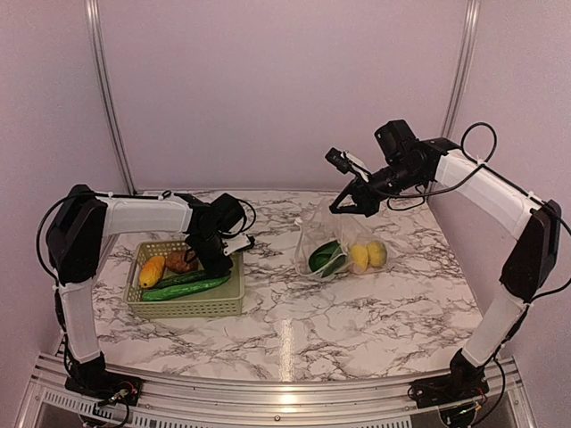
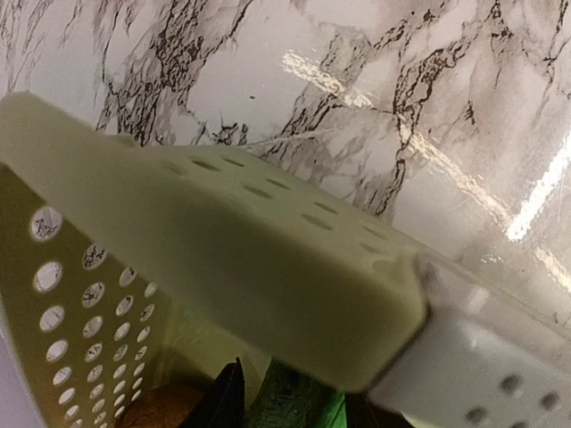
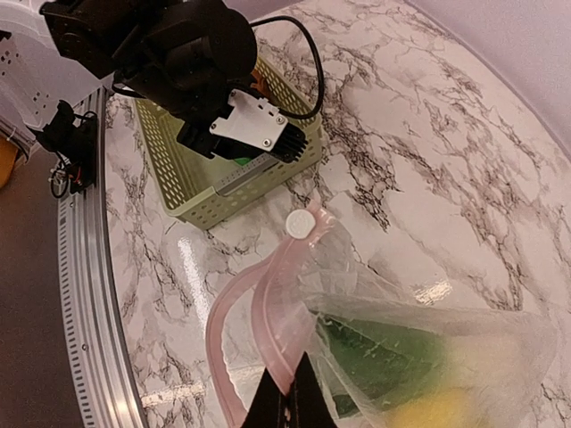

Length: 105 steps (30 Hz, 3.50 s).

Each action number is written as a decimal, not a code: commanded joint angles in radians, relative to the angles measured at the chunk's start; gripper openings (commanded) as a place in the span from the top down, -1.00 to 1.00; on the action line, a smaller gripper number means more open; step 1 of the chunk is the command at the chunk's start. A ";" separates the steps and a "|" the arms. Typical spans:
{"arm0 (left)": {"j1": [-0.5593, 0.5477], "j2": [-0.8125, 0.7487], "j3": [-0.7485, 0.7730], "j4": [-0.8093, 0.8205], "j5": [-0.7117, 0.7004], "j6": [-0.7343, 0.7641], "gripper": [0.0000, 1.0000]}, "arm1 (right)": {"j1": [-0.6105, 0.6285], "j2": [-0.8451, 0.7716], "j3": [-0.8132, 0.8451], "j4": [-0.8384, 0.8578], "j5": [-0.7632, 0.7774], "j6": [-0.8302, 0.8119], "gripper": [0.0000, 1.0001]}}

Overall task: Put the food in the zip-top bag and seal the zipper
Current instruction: Pick up the fake vegetable from the bin, then place the fake vegetable in the zipper food storage bag.

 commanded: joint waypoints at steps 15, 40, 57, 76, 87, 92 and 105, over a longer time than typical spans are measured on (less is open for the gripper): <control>0.022 0.049 -0.019 0.023 -0.019 0.029 0.31 | -0.004 -0.010 0.006 -0.014 -0.021 -0.028 1.00; 0.001 -0.425 0.081 0.049 0.010 -0.151 0.97 | -0.004 -0.039 0.088 -0.083 0.051 -0.037 1.00; -0.360 -0.643 -0.183 1.161 0.122 -0.264 1.00 | -0.004 0.003 0.224 -0.201 -0.119 -0.014 1.00; -0.483 -0.390 -0.139 1.522 0.154 -0.193 1.00 | -0.003 -0.012 0.230 -0.201 -0.187 0.004 1.00; -0.483 -0.217 -0.178 1.671 0.026 -0.012 1.00 | -0.004 -0.046 0.229 -0.204 -0.165 0.000 1.00; -0.482 -0.118 -0.179 1.772 -0.037 0.032 1.00 | -0.004 -0.045 0.239 -0.204 -0.161 0.000 1.00; -0.484 -0.083 -0.160 1.749 -0.214 0.056 -0.63 | -0.005 -0.032 0.241 -0.201 -0.147 -0.002 1.00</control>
